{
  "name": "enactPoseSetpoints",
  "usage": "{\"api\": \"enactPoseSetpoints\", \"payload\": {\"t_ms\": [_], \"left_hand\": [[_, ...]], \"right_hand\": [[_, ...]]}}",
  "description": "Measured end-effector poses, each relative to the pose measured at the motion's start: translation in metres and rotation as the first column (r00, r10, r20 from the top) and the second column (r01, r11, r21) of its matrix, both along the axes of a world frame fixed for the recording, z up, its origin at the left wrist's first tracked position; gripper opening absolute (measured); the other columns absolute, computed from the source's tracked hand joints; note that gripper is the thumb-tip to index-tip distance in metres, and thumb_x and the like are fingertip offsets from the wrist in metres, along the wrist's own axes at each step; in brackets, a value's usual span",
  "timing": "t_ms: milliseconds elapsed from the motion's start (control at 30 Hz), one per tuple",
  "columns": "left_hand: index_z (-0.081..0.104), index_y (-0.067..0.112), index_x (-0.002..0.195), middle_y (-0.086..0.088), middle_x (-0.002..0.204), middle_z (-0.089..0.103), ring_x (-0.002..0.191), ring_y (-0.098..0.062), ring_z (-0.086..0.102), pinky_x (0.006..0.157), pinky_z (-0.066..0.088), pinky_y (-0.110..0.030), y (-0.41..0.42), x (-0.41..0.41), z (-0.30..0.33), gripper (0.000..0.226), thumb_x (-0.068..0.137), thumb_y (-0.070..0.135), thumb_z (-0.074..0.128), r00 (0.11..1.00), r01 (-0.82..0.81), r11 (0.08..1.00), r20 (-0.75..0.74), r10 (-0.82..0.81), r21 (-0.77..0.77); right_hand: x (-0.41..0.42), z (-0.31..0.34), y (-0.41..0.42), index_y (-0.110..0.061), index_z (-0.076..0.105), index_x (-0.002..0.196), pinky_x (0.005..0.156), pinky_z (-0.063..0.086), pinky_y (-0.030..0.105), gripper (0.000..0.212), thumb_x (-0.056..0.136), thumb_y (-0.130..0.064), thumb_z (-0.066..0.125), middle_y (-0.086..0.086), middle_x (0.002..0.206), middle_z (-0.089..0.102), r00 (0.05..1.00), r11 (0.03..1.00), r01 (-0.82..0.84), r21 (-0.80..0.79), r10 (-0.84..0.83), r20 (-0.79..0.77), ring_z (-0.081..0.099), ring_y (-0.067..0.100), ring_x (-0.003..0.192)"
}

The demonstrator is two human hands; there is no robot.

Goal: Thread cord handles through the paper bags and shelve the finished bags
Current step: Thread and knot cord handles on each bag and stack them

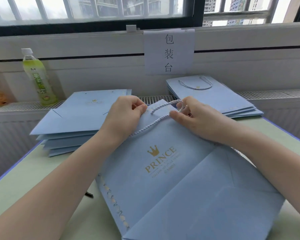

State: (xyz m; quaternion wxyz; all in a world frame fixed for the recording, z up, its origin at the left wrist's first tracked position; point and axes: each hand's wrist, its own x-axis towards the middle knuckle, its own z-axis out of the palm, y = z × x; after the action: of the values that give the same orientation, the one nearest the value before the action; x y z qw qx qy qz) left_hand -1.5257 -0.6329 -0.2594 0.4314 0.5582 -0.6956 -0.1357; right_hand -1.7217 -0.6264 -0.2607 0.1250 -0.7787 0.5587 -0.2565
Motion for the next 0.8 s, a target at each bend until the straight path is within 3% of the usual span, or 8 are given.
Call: {"api": "enactPoseSetpoints", "payload": {"t_ms": [100,200,267,333,400,533,667,800], "left_hand": [[0.063,0.018,0.088,0.008,0.064,0.052,0.060,-0.011,0.047,0.057,0.033,-0.028,0.004,0.000,0.002,0.010,0.094,0.020,0.055,0.996,-0.082,0.986,0.034,0.087,-0.148],[0.063,0.018,0.103,0.006,0.080,0.056,0.089,-0.021,0.050,0.073,0.034,-0.028,0.005,-0.002,0.000,0.013,0.092,0.024,0.060,0.980,-0.061,0.972,0.172,0.101,-0.227],[0.060,0.017,0.118,0.000,0.103,0.055,0.108,-0.024,0.041,0.085,0.030,-0.026,0.004,-0.005,-0.003,0.032,0.088,0.024,0.065,0.955,-0.012,0.961,0.283,0.093,-0.275],[0.060,0.017,0.120,-0.001,0.114,0.053,0.117,-0.022,0.037,0.094,0.034,-0.035,0.004,-0.009,-0.003,0.036,0.086,0.023,0.068,0.942,0.087,0.955,0.336,0.014,-0.284],[0.066,0.020,0.110,0.003,0.113,0.057,0.119,-0.019,0.040,0.097,0.037,-0.043,0.007,-0.013,-0.005,0.025,0.087,0.029,0.064,0.931,0.201,0.950,0.349,-0.110,-0.239],[0.066,0.024,0.114,0.010,0.120,0.058,0.120,-0.013,0.045,0.102,0.036,-0.035,0.010,-0.019,-0.009,0.041,0.086,0.047,0.047,0.883,0.349,0.922,0.388,-0.264,-0.166],[0.058,0.023,0.128,0.005,0.136,0.051,0.131,-0.012,0.033,0.108,0.025,-0.031,0.013,-0.025,-0.014,0.064,0.084,0.059,0.029,0.846,0.342,0.914,0.494,-0.198,-0.219],[0.036,0.032,0.144,0.006,0.153,0.027,0.139,-0.008,0.011,0.110,0.003,-0.021,0.025,-0.034,-0.018,0.087,0.069,0.076,0.027,0.773,0.396,0.913,0.572,-0.276,-0.094]], "right_hand": [[-0.002,0.008,0.004,-0.023,0.060,0.095,0.065,0.050,0.025,0.027,0.089,-0.048,0.053,-0.010,0.085,0.067,0.982,0.961,-0.081,0.266,0.031,0.187,0.065,0.007,0.075],[-0.007,0.011,0.003,-0.020,0.065,0.081,0.061,0.048,0.033,0.024,0.090,-0.041,0.057,-0.004,0.076,0.069,0.942,0.968,-0.088,0.235,0.004,0.336,0.062,0.017,0.065],[-0.013,0.013,-0.002,-0.017,0.066,0.085,0.058,0.045,0.027,0.025,0.091,-0.039,0.057,-0.001,0.075,0.068,0.911,0.979,-0.045,0.201,-0.042,0.410,0.058,0.014,0.061],[-0.021,0.015,-0.007,-0.013,0.066,0.086,0.049,0.044,0.016,0.025,0.093,-0.034,0.057,-0.004,0.064,0.066,0.856,0.982,0.023,0.189,-0.116,0.503,0.057,0.007,0.050],[-0.030,0.015,-0.012,-0.011,0.066,0.082,0.043,0.042,0.011,0.024,0.094,-0.029,0.057,-0.006,0.057,0.064,0.765,0.971,0.074,0.227,-0.201,0.611,0.056,0.004,0.042],[-0.045,0.020,-0.019,-0.009,0.064,0.076,0.036,0.038,0.010,0.025,0.094,-0.025,0.056,-0.007,0.047,0.061,0.601,0.942,0.172,0.287,-0.331,0.728,0.055,0.005,0.037],[-0.057,0.017,-0.024,-0.004,0.064,0.095,0.038,0.040,0.013,0.023,0.094,-0.025,0.055,0.005,0.074,0.062,0.398,0.913,0.214,0.347,-0.406,0.823,0.058,0.009,0.042],[-0.061,0.008,-0.030,-0.002,0.060,0.115,0.063,0.049,0.028,0.029,0.094,-0.018,0.048,0.010,0.098,0.067,0.118,0.890,0.229,0.395,-0.429,0.896,0.063,0.023,0.072]]}}
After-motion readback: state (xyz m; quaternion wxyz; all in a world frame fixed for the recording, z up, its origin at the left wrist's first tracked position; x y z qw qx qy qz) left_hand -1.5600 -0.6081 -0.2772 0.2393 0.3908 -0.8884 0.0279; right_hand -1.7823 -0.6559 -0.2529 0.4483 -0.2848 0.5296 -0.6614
